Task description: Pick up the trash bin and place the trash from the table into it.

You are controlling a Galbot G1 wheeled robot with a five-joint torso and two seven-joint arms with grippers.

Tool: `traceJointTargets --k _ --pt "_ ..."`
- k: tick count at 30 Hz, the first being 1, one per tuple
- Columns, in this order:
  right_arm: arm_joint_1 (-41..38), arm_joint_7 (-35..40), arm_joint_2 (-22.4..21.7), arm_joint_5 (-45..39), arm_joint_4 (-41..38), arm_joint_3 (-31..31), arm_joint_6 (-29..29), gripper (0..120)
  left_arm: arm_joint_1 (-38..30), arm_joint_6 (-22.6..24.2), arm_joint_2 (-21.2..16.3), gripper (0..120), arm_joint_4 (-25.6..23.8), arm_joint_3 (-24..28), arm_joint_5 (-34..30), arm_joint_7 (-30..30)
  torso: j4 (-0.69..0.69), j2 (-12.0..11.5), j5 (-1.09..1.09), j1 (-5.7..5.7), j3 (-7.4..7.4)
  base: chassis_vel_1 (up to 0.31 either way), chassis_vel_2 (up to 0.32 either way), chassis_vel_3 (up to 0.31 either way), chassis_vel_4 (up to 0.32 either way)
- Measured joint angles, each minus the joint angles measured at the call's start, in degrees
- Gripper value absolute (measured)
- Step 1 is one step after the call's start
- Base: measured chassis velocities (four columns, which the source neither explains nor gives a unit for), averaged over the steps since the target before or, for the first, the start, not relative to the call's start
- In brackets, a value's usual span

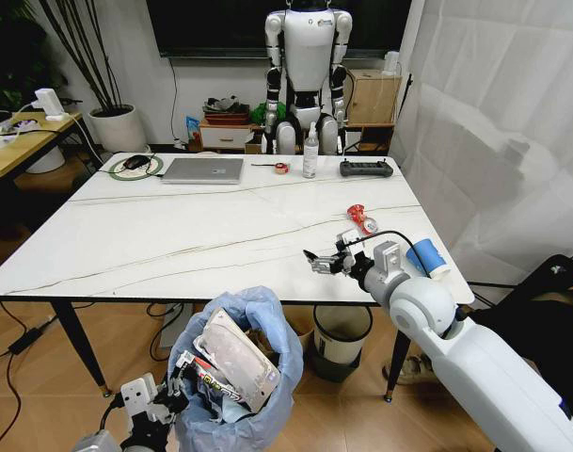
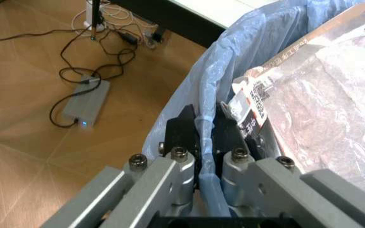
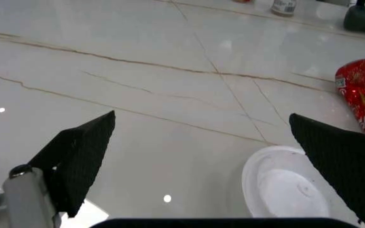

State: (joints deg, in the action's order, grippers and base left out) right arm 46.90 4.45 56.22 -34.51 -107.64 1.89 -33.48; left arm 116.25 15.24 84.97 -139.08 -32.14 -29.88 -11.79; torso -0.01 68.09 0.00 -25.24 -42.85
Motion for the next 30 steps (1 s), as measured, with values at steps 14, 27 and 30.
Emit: traceJointTargets --k 14,27,30 --pt "-0.5 -1.0 0.4 1.4 3.5 -0.7 0.1 100 -0.3 0.0 -0.6 1 0.2 -0.4 -1.1 -0.1 0.00 0.0 0.00 0.00 0.00 0.000 0.000 0.000 0.000" --pt "-0.5 -2.0 0.2 2.1 6.3 -1.0 0.5 69 -0.4 0.2 -1.0 1 0.2 -0.7 -1.8 -0.2 0.00 0.0 0.00 0.01 0.00 0.000 0.000 0.000 0.000" --pt "-0.5 -2.1 0.0 2.2 6.8 -1.0 0.6 61 -0.4 0.2 -1.1 1 0.2 -0.7 -1.9 -0.2 0.00 0.0 0.00 0.01 0.00 0.000 0.000 0.000 0.000"
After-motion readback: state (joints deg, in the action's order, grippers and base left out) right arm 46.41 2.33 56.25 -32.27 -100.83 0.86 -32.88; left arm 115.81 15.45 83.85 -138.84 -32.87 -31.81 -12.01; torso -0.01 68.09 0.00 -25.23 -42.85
